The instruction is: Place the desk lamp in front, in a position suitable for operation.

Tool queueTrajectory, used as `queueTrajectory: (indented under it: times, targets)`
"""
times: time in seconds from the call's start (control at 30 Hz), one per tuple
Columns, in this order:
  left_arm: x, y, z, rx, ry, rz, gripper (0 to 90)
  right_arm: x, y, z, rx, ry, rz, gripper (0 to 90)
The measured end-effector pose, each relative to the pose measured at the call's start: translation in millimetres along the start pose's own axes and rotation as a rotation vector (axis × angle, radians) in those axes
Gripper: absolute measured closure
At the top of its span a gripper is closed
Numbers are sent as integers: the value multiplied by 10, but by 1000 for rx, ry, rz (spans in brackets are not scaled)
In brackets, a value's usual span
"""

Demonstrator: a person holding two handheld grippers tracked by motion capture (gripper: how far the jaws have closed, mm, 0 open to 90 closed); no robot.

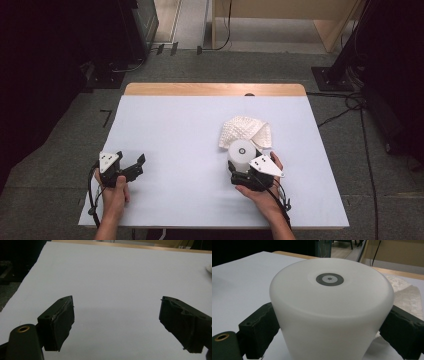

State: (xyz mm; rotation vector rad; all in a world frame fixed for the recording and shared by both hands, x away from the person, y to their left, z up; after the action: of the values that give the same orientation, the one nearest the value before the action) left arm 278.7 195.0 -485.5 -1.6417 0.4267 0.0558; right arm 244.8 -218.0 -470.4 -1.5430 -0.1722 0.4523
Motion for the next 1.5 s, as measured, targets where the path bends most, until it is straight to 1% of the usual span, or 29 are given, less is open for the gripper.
queueTrajectory:
  times: [0.37, 0.43, 0.5, 0.53, 0.63, 0.7, 0.83, 0.87, 0.9, 1.03, 1.23, 1.27, 1.33, 1.37, 1.43, 1.47, 1.5]
  targets:
    - [11, 3, -3, 2, 4, 7, 137, 30, -6, 13, 19, 20, -6, 85]
    - [13, 3, -4, 1, 4, 7, 137, 32, -7, 16, 13, 21, -7, 85]
    - [14, 3, -3, 1, 5, 8, 137, 32, -2, 45, -6, 29, -14, 86]
    - [15, 3, -2, 1, 5, 8, 137, 30, 0, 57, -4, 31, -13, 85]
    - [15, 3, -2, 0, 6, 9, 137, 42, -1, 52, 1, 32, -21, 84]
    - [17, 3, -3, -1, 7, 8, 137, 50, -6, 47, 11, 25, -16, 79]
    - [17, 3, -4, -1, 6, 11, 137, 71, -5, 52, 15, 17, -7, 56]
    - [18, 3, -3, -1, 6, 12, 137, 90, 5, 57, 9, 26, -3, 55]
    - [18, 3, -3, -1, 6, 12, 137, 97, 8, 61, 18, 29, -2, 55]
    - [20, 4, -2, -5, 6, 13, 137, 115, 14, 56, 23, 38, -12, 75]
    - [21, 3, -2, -6, 6, 14, 137, 121, 7, 80, 13, 56, -17, 83]
    - [21, 3, -2, -7, 7, 15, 137, 130, -2, 107, 0, 68, -15, 84]
    - [21, 3, -2, -7, 8, 15, 137, 136, -6, 122, -3, 72, -14, 84]
    - [22, 2, -2, -6, 8, 15, 137, 157, -23, 163, -11, 80, -21, 84]
    - [23, 2, -1, -6, 8, 16, 137, 162, -32, 179, -8, 81, -20, 84]
    - [23, 2, -1, -6, 8, 17, 137, 197, -58, 229, 0, 79, -25, 85]
    - [23, 2, -1, -7, 8, 17, 137, 212, -67, 243, -2, 82, -28, 85]
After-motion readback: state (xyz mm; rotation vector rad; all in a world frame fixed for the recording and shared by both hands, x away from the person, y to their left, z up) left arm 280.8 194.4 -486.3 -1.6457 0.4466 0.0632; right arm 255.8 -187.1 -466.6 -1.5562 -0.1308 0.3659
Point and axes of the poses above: each handheld gripper's, and its own axes: x roughly forward along the jaws, y roughly out of its underside, z roughly to its left, the point moved 1 cm from there along x, roughly forward along the jaws, and after that the axes turned 11 degrees about -z, right-handed, at the moved point
